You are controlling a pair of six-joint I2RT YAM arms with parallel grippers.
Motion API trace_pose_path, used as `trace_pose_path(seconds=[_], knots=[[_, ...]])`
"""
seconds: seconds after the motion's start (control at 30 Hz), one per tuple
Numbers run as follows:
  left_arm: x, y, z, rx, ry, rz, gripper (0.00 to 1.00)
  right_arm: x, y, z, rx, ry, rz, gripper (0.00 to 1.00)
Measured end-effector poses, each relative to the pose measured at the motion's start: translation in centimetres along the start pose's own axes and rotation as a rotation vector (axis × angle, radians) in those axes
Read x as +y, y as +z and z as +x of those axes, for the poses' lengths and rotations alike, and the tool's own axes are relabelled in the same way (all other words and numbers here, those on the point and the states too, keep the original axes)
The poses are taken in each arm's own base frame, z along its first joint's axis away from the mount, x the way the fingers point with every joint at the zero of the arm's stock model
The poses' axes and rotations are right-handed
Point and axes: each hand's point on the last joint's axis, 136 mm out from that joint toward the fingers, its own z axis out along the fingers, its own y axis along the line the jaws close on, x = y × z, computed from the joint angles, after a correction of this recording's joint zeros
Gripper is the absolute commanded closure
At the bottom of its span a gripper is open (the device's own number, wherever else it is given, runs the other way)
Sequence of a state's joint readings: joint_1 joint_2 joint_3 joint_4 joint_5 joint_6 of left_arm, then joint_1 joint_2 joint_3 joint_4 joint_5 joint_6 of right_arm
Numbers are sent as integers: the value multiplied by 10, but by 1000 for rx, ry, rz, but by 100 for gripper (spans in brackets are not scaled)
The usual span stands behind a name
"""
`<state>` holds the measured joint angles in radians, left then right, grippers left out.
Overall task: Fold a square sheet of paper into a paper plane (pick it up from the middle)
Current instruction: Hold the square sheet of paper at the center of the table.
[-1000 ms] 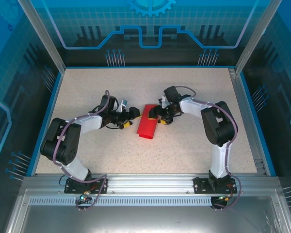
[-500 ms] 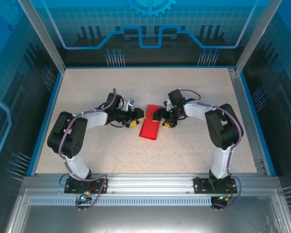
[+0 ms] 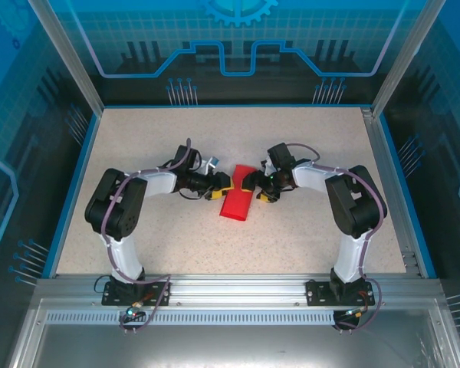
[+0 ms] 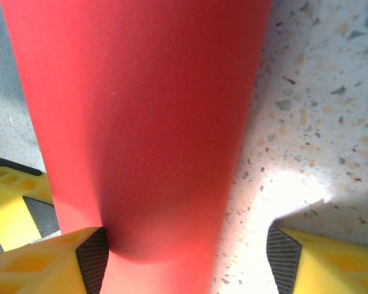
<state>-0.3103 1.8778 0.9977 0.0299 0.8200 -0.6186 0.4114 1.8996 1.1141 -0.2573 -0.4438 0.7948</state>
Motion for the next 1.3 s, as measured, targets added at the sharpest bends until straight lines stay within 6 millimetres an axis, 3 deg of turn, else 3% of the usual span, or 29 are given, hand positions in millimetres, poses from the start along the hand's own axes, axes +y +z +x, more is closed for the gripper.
trace_pose_path(seconds=[0.2, 0.3, 0.5, 0.63, 0.93, 1.3], knots=[[7, 8, 3, 26, -6, -9, 50, 1, 0, 0, -3, 14, -4, 27], [10, 9, 4, 32, -15, -15, 59, 0, 0, 0, -4, 15, -4, 28], [12, 11, 2, 34, -25, -18, 88, 0, 0, -1, -5, 19, -5, 28], [12, 12, -3, 14, -38, -20, 95, 2, -1, -2, -16, 8, -17, 29], [10, 12, -21, -75, -90, -15, 97, 8, -1, -2, -34, 0, -42, 38], [26, 14, -10, -74, -153, -24, 95, 13, -5, -8, -46, -41, -30, 39]])
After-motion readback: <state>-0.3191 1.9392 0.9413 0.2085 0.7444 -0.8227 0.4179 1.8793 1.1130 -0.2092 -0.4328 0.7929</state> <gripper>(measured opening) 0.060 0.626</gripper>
